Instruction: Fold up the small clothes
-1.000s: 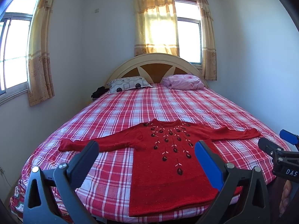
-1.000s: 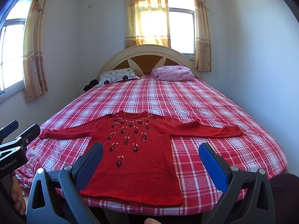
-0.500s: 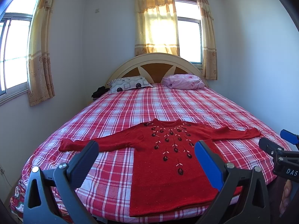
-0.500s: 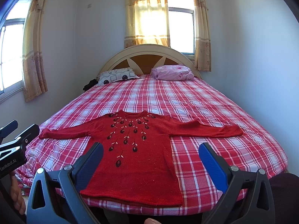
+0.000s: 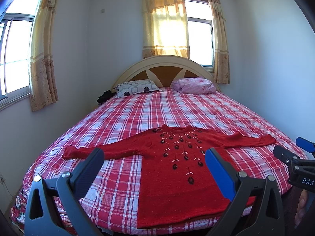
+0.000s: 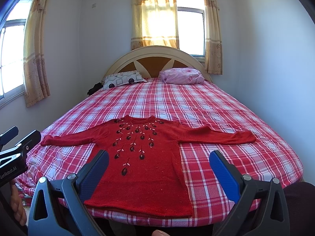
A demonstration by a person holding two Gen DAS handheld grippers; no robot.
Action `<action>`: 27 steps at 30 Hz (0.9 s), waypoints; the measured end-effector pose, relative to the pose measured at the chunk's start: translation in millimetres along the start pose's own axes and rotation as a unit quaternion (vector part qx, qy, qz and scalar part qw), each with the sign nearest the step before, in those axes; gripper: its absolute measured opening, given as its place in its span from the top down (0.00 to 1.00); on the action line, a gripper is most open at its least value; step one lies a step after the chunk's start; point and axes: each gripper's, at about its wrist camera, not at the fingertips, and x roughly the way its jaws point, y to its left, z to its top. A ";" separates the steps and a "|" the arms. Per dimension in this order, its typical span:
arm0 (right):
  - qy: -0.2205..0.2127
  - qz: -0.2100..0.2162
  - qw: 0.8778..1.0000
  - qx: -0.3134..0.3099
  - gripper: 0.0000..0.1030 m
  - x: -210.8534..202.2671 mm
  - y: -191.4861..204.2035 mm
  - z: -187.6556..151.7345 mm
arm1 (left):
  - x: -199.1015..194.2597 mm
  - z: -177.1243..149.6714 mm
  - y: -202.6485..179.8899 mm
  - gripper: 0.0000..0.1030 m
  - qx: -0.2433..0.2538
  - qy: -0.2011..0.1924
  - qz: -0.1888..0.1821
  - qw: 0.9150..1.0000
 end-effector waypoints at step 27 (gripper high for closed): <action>0.030 -0.048 0.998 -0.006 0.01 56.2 -24.2 -14.2 | 56.5 -16.7 2.5 0.00 0.030 0.024 0.031 0.999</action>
